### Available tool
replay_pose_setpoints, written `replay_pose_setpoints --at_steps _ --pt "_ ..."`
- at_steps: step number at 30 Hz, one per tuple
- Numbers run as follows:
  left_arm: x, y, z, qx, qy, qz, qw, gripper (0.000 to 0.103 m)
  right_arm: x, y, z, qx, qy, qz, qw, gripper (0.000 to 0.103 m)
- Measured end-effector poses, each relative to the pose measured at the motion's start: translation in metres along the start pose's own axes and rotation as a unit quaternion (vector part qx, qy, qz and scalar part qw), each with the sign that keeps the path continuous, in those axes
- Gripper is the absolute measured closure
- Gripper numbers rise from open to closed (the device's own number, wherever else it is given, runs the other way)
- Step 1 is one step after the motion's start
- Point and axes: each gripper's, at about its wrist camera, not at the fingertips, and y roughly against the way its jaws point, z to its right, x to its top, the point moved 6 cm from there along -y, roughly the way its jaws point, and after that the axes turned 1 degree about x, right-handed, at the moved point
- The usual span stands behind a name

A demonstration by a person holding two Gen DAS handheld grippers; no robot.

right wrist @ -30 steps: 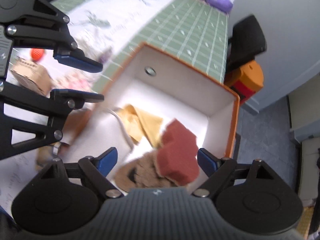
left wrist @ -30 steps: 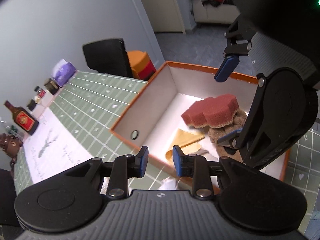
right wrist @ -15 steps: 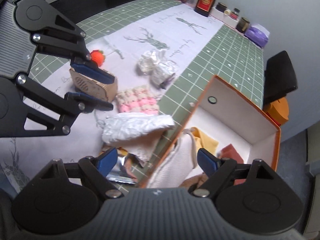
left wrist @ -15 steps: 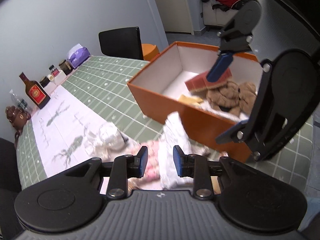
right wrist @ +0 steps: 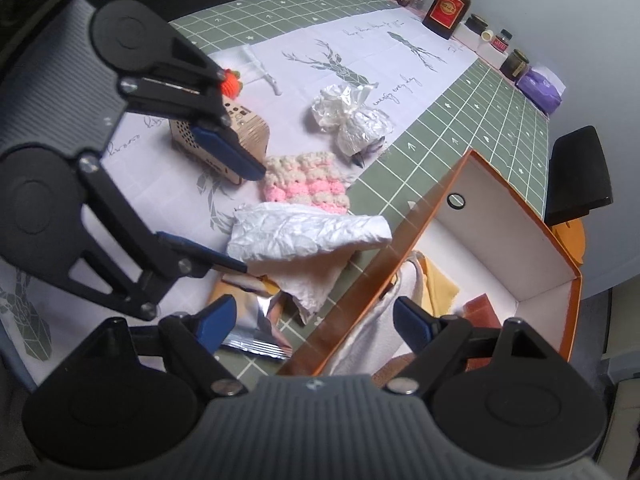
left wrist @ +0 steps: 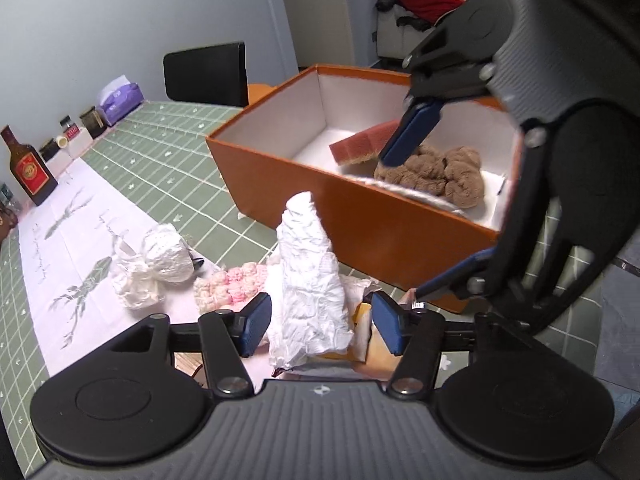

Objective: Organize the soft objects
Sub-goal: 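Grasp the crumpled foil with the left tool while the right tool reaches for the Deeyer packet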

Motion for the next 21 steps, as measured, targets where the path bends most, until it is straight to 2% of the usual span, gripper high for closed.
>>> replay_pose_setpoints --at_steps 8,16,17,21 --pt "0.001 -0.039 -0.007 0.017 0.007 -0.039 0.9991 0.035 0.003 -0.01 0.004 -0.008 0.014 -0.007 1.0 0.019" --pt "-0.002 -0.059 -0.01 0.021 0.016 -0.057 0.998 0.035 0.004 -0.021 0.008 -0.014 0.009 -0.011 1.0 0.019" --pt "-0.003 -0.059 -0.011 0.023 0.016 -0.054 0.9981 0.037 0.004 -0.021 0.009 -0.014 0.008 -0.011 1.0 0.019" --pt "-0.004 -0.059 -0.012 0.025 0.031 -0.048 0.9981 0.075 0.003 -0.023 0.007 -0.01 0.006 -0.011 1.0 0.019"
